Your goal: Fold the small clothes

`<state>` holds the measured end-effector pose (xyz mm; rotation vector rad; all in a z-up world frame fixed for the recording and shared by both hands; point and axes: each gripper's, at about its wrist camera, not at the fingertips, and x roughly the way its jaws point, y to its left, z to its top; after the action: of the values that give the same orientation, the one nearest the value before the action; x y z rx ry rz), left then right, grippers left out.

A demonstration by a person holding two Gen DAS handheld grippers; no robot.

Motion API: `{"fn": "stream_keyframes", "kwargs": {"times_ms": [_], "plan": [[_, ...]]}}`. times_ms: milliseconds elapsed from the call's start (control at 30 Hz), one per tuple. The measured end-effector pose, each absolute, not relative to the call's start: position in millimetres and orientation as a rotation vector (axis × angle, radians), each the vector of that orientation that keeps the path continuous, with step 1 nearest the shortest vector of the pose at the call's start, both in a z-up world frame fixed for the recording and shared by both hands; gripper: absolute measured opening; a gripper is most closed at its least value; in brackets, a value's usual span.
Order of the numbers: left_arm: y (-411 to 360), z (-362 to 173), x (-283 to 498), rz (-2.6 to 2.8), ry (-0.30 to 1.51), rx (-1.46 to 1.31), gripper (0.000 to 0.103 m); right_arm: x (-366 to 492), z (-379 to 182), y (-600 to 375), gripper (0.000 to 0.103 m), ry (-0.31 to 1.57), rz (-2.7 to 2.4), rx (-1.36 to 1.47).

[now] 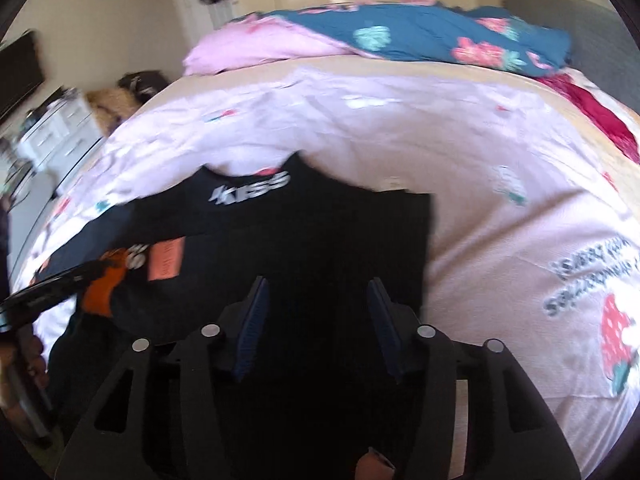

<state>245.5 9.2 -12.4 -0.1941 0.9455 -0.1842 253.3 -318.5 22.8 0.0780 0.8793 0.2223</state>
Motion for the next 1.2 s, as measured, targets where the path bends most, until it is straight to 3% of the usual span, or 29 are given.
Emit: {"fn": "stream_keyframes", "kwargs": {"times_ms": [200,400,467,600,667,700,733,1200], "plan": [[8.5,-42.4,244.5,-0.125,1.02,-0.135,0.042,256.0,2.6,-287.6,0.056,0.956,0.274,0.003],[11.1,-35.9,239.5,-0.129,1.001,-0.141,0.047,264.1,-20.6,-289.6,0.062,1.04,0.229,-0.011],[14.8,-29.2,235.5,-0.132,0.986,-0.15,0.053,263.0,-14.4,-287.7,0.075,1.013,0.252,0.002],[22.0,-13.6,229.8,-0.1,0.939,-0.147,0.069,255.6,0.0,-281.1,0.084,0.952,0.281,-0.007],[26.3,-9.0,227.7,-0.092,0.928,-0.154,0.076,251.3,6.7,-274.7,0.094,0.918,0.291,-0.016],[29.8,-6.8,226.1,-0.075,0.919,-0.159,0.088,248.8,10.6,-270.4,0.095,0.897,0.294,-0.018],[33.5,-5.0,224.4,-0.048,0.911,-0.156,0.094,247.8,13.0,-265.3,0.096,0.885,0.297,-0.021],[113.9,5.2,196.1,0.204,0.877,-0.242,0.094,219.3,42.8,-183.1,0.099,0.774,0.429,-0.047]]}}
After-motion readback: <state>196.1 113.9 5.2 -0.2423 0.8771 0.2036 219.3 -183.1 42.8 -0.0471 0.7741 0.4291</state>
